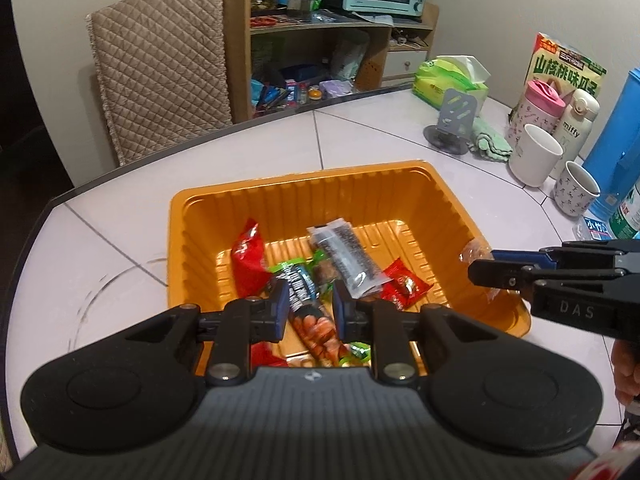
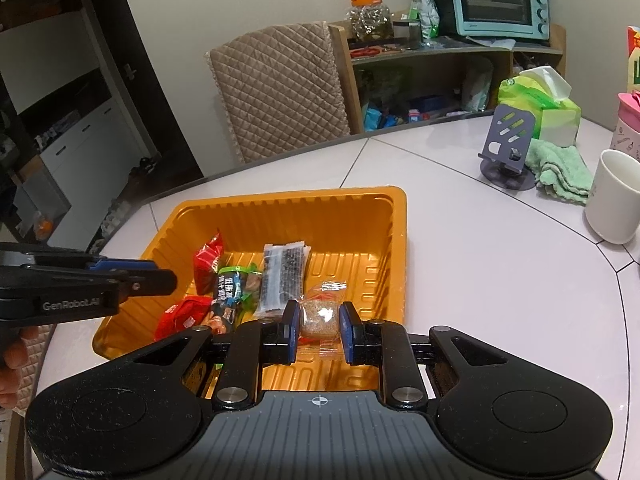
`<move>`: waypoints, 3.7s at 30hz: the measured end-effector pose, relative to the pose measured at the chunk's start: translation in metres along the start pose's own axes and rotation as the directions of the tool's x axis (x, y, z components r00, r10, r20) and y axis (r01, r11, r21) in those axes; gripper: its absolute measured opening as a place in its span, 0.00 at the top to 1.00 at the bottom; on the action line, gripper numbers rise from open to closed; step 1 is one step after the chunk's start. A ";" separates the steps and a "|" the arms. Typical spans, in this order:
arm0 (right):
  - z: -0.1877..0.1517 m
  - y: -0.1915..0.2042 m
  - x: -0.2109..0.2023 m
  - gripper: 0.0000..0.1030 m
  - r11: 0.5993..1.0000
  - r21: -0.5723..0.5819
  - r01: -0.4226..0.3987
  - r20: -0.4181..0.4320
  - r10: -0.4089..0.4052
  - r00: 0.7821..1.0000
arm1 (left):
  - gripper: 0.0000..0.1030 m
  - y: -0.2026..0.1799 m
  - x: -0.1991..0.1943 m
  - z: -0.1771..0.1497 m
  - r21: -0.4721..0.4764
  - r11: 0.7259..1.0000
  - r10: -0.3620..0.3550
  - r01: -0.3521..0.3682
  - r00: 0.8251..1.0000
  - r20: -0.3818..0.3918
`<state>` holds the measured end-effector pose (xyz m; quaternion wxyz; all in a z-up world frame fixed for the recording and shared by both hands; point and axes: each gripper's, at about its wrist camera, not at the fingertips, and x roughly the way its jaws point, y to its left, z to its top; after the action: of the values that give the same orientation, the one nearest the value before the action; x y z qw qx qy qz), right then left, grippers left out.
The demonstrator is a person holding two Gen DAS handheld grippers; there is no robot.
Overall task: Organize snacks
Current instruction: 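Open both tools to drop the green candy and cracker packet into the tray, then withdraw both tools from the tray toward the remaining red and yellow-green candies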
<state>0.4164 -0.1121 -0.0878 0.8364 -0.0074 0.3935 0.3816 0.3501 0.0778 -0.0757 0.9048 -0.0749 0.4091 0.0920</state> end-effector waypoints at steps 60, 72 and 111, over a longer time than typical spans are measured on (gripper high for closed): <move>-0.082 0.057 -0.103 0.26 0.990 0.141 0.013 -0.016 -0.011 1.000 | 0.38 0.025 -0.134 -0.110 -0.129 0.992 0.010 -0.014 0.999 -0.035; -0.113 0.077 -0.105 0.26 0.989 0.147 0.006 -0.098 0.008 0.995 | 0.38 0.023 -0.144 -0.149 -0.126 0.992 -0.009 -0.003 0.995 -0.096; -0.152 0.099 -0.080 0.26 0.996 0.076 0.045 -0.276 -0.022 0.961 | 0.38 0.014 -0.127 -0.183 -0.078 0.997 -0.005 -0.007 0.987 -0.162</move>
<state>0.2215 -0.1400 -0.1108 0.7798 -0.0326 0.5207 0.3461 0.1318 0.0399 -0.1002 0.8648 -0.1175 0.4774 0.1021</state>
